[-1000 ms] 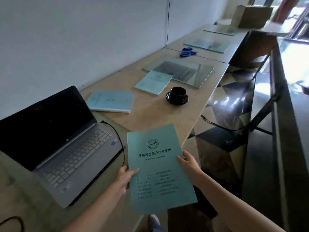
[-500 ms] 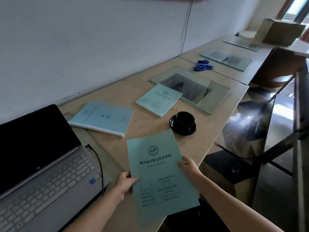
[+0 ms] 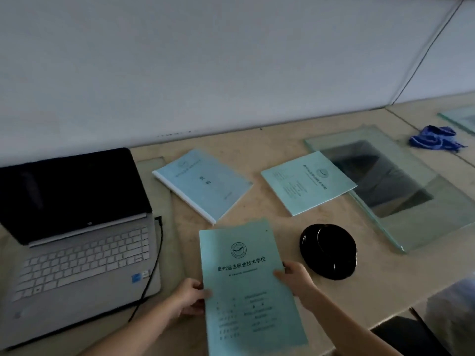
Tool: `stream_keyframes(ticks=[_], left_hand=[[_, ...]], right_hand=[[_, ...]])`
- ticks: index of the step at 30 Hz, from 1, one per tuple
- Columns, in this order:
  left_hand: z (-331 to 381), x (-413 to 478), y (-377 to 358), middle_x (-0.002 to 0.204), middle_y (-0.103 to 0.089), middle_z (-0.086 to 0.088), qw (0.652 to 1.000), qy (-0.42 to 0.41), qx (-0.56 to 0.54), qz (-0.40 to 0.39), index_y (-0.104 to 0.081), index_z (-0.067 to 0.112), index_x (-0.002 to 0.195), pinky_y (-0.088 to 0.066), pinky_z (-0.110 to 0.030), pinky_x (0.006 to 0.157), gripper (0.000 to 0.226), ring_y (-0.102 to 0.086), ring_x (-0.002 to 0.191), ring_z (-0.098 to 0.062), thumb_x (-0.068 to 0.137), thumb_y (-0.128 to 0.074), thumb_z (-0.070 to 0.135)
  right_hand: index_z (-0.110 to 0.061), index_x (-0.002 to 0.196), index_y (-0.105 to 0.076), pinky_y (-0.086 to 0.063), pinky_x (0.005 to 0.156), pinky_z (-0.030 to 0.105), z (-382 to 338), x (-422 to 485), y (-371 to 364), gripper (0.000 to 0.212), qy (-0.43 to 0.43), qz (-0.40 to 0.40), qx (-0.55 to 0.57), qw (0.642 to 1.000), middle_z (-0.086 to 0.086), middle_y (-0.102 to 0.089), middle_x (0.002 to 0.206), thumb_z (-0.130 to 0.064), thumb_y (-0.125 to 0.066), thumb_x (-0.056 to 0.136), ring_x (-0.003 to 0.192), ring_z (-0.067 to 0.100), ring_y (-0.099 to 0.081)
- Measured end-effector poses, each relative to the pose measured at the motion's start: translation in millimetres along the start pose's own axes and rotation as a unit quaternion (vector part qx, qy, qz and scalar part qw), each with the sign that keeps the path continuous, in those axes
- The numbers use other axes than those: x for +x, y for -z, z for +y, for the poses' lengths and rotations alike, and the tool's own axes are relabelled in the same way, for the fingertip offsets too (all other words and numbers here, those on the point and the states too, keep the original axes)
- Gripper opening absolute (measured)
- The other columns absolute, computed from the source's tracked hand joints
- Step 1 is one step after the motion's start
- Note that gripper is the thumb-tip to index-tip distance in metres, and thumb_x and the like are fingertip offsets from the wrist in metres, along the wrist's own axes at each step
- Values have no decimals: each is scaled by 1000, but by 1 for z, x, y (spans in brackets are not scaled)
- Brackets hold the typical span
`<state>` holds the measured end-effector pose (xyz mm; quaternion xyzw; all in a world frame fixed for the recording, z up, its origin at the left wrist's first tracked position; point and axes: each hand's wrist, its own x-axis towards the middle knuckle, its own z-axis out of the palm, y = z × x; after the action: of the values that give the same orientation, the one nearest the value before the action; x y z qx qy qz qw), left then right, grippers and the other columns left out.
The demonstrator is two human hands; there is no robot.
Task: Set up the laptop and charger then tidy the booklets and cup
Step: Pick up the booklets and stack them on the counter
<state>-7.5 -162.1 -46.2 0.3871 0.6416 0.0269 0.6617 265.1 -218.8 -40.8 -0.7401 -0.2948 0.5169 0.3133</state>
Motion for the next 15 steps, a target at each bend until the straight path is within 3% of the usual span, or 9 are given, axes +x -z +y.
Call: stream_keyframes(ticks=[5,8,10,13,15], left_hand=[[9,5,-9,114,-64,-16,997,20,70,24,-53,0,116,-53,-24,56,36,-62,91,-22,86,-65,15],[24,10,0,92,-59,-6,985,43,164,9,-52,2,118,-55,-21,56,38,-60,76,-14,89,-62,25],[38,13,9,83,-58,-4,977,67,201,-11,-54,0,116,-53,-20,54,37,-62,65,-12,92,-58,27],[58,17,25,77,-64,-3,976,66,208,-10,-57,8,83,-47,-17,49,19,-62,47,-5,94,-53,23],[73,25,39,77,-66,-6,987,22,150,49,-54,10,76,-45,-17,48,21,-62,46,-5,95,-52,20]], right_hand=[[-13,89,-75,-60,73,37,-5,32,11,17,7,-36,-67,997,2,-77,83,-6,-61,83,75,19,-73],[-16,89,-77,-56,58,22,-14,48,11,19,33,-8,-124,992,-3,-76,79,-8,-61,81,67,8,-71],[-17,95,-75,-50,55,16,-23,57,9,20,55,30,-133,989,-7,-74,82,-11,-64,80,69,4,-68],[-16,104,-70,-52,67,22,-45,72,4,25,98,52,-138,984,-6,-71,89,-14,-67,80,79,8,-65],[-14,109,-67,-53,82,31,-67,88,-1,29,116,49,-137,982,-2,-69,94,-14,-69,80,88,15,-65]])
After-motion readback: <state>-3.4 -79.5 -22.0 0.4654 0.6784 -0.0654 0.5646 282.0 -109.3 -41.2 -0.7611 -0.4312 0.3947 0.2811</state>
